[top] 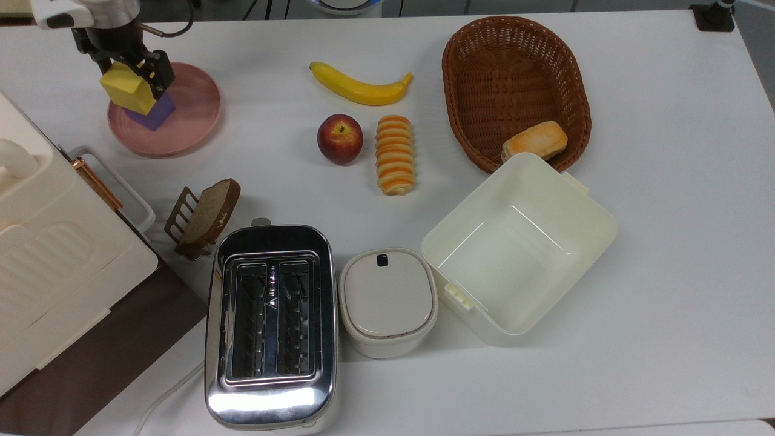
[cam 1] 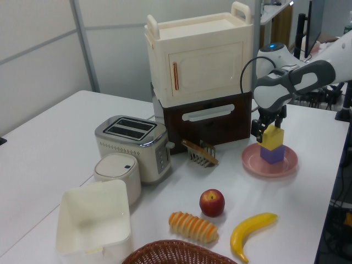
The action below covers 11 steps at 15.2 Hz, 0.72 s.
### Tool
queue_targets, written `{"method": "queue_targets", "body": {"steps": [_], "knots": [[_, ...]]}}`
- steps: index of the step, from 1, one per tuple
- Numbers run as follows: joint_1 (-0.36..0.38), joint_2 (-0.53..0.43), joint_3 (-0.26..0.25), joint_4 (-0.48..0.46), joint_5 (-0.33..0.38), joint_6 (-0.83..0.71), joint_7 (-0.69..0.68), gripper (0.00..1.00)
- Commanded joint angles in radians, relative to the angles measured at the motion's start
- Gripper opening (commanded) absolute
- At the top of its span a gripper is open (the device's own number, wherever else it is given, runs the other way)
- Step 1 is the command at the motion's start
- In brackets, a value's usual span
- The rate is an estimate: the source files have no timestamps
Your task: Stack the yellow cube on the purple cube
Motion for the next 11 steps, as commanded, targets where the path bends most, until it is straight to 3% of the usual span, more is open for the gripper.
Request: {"method": "queue_targets", "body": {"steps": [1, 4, 7, 11], "knots": [[-0.049, -0.144, 0.050, 0.016, 0.000, -0.137, 0.048, 1.00], [-0.079, -0.195, 0.130, 0.074, -0.015, -0.264, 0.051, 1.00], [-0.081, -0.200, 0.203, 0.194, -0.021, -0.434, 0.078, 1.00], [-0.073, -0.192, 0.305, 0.280, 0.031, -0.527, 0.086, 1.00]]}}
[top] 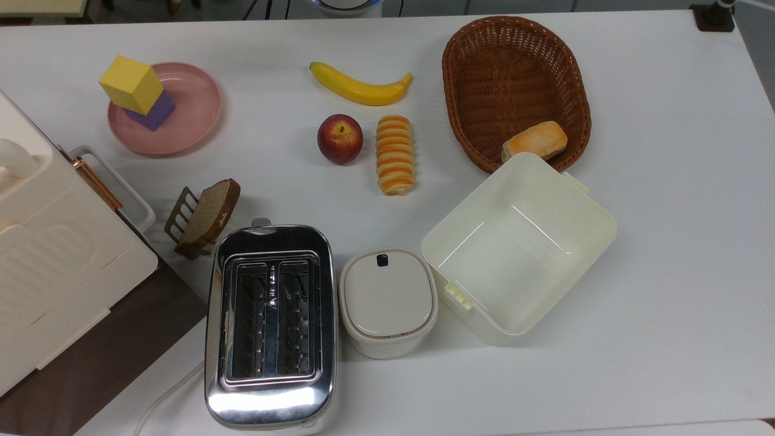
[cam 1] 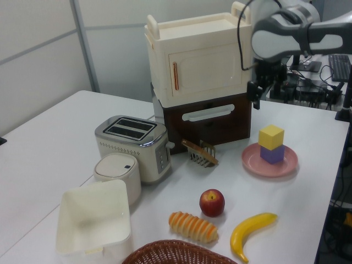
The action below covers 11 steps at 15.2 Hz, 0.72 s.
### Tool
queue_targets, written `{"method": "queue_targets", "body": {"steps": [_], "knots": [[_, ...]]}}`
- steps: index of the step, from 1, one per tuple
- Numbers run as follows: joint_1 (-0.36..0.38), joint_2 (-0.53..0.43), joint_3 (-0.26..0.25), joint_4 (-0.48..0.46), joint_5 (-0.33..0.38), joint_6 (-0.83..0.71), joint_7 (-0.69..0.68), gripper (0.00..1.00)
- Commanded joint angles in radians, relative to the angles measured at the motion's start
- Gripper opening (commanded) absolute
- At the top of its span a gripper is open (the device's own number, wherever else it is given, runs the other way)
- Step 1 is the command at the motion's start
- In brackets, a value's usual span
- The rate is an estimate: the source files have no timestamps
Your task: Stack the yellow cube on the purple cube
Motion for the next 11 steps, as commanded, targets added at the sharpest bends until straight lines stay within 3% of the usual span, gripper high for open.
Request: {"method": "queue_targets", "body": {"steps": [1, 2, 4, 7, 9, 11], "knots": [[-0.002, 0.016, 0.096, 0.060, 0.055, -0.049, 0.030, 1.00], [-0.001, 0.016, 0.121, 0.069, 0.090, -0.051, 0.030, 1.00], [0.062, 0.019, 0.106, 0.098, 0.190, -0.066, 0.065, 1.00], [0.262, 0.057, -0.035, 0.143, 0.195, -0.115, 0.068, 1.00], [0.403, 0.096, -0.174, 0.199, 0.181, -0.155, 0.022, 1.00], [0.415, 0.120, -0.184, 0.228, 0.190, -0.198, -0.002, 1.00]]}}
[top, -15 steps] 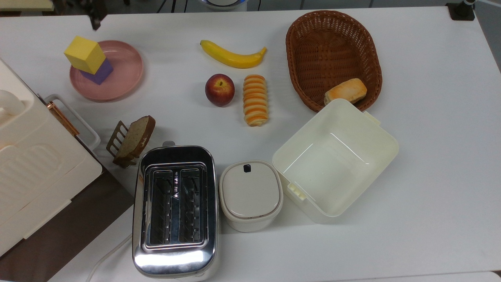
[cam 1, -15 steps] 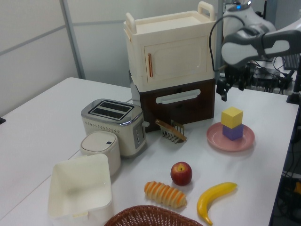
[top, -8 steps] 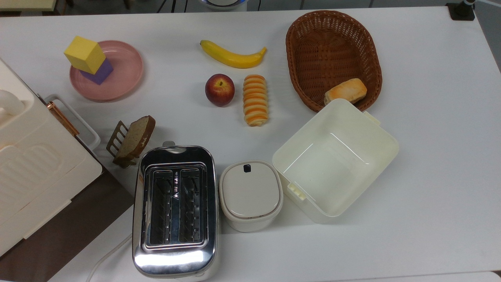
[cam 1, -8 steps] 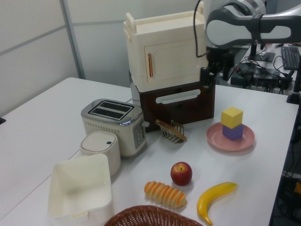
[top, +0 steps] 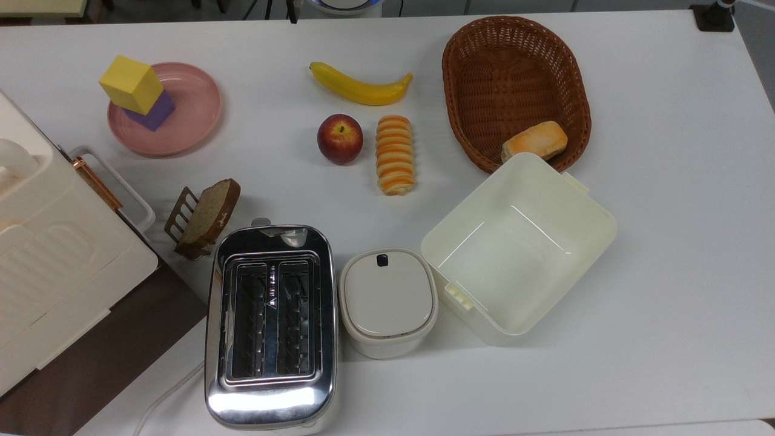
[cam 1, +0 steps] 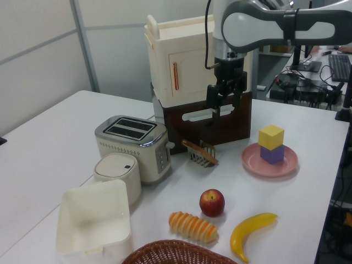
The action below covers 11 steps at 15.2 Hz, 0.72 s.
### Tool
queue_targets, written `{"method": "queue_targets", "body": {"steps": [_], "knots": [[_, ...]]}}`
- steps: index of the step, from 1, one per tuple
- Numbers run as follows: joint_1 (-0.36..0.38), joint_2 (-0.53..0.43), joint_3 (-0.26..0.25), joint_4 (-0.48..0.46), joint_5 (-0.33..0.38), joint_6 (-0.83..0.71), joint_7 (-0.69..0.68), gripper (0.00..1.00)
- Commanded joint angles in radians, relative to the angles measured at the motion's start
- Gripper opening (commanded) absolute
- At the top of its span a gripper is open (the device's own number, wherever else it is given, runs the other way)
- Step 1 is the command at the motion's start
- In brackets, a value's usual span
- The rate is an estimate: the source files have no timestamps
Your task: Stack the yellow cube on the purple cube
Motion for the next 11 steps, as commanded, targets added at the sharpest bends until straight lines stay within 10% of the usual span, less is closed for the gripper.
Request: {"method": "queue_targets", "body": {"steps": [1, 11], "knots": [[0.064, 0.075, -0.076, 0.098, 0.020, -0.090, -0.053, 1.00], [0.043, 0.114, -0.034, 0.141, 0.041, -0.160, -0.131, 1.00]]}}
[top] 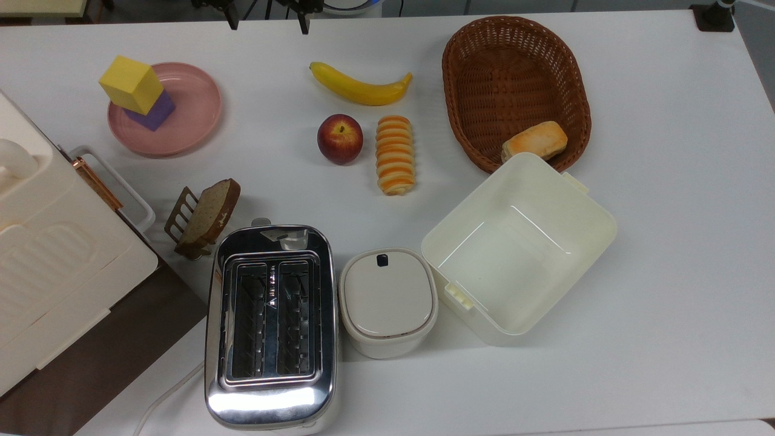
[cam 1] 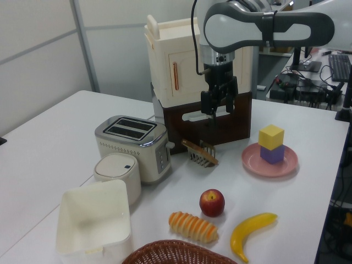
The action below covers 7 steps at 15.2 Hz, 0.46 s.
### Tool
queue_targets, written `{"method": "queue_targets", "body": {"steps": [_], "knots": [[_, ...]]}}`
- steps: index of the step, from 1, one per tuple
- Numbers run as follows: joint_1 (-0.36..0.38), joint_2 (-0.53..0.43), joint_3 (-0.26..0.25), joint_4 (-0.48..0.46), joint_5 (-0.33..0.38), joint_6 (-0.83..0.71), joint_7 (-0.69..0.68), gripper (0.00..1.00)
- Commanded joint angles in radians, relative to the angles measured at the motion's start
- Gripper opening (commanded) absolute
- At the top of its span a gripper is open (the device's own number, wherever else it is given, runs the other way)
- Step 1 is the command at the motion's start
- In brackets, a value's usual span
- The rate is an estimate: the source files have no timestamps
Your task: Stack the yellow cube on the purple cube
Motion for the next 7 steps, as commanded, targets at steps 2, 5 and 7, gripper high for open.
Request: {"method": "queue_targets", "body": {"steps": [2, 5, 7], "knots": [[-0.007, 0.000, 0.009, 0.022, 0.024, -0.039, -0.041, 1.00], [-0.004, 0.000, 0.009, 0.021, 0.024, -0.039, -0.043, 1.00], [-0.004, -0.001, 0.009, 0.021, 0.024, -0.039, -0.043, 1.00]]}}
